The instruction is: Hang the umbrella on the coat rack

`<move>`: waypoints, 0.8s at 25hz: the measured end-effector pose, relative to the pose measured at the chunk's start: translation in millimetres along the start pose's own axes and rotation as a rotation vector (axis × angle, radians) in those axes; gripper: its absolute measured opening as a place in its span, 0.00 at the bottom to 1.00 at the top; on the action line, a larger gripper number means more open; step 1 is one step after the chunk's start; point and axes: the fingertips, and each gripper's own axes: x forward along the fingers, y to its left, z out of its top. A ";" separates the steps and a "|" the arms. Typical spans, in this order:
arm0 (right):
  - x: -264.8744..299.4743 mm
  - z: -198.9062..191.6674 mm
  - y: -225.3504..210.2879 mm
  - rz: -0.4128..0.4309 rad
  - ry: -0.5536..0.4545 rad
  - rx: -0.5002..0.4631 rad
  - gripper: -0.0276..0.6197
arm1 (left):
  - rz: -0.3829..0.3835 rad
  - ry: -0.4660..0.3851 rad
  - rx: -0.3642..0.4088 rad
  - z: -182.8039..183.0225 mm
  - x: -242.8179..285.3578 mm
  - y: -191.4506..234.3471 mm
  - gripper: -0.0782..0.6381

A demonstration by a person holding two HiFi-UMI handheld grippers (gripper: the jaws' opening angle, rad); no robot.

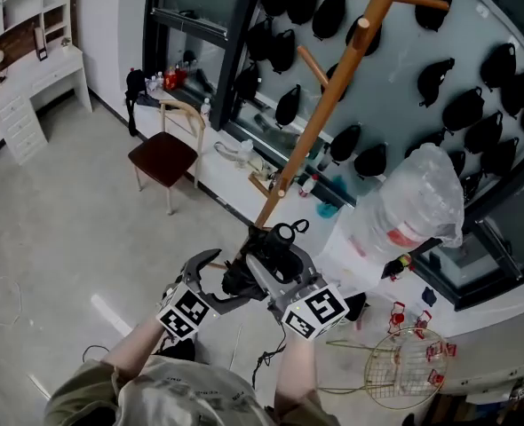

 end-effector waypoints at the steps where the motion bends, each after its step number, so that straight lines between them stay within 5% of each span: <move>1: 6.6 -1.5 -5.2 -0.016 0.006 -0.006 0.35 | -0.008 -0.002 0.002 0.6 0.3 7.7 0.79; 8: 41.1 -19.4 -36.7 -0.124 0.053 -0.026 0.35 | -0.057 -0.013 0.023 4.1 5.8 49.0 0.79; 20: 64.0 -64.3 -84.0 -0.190 0.198 -0.095 0.35 | -0.068 0.009 0.005 -1.5 27.6 74.3 0.79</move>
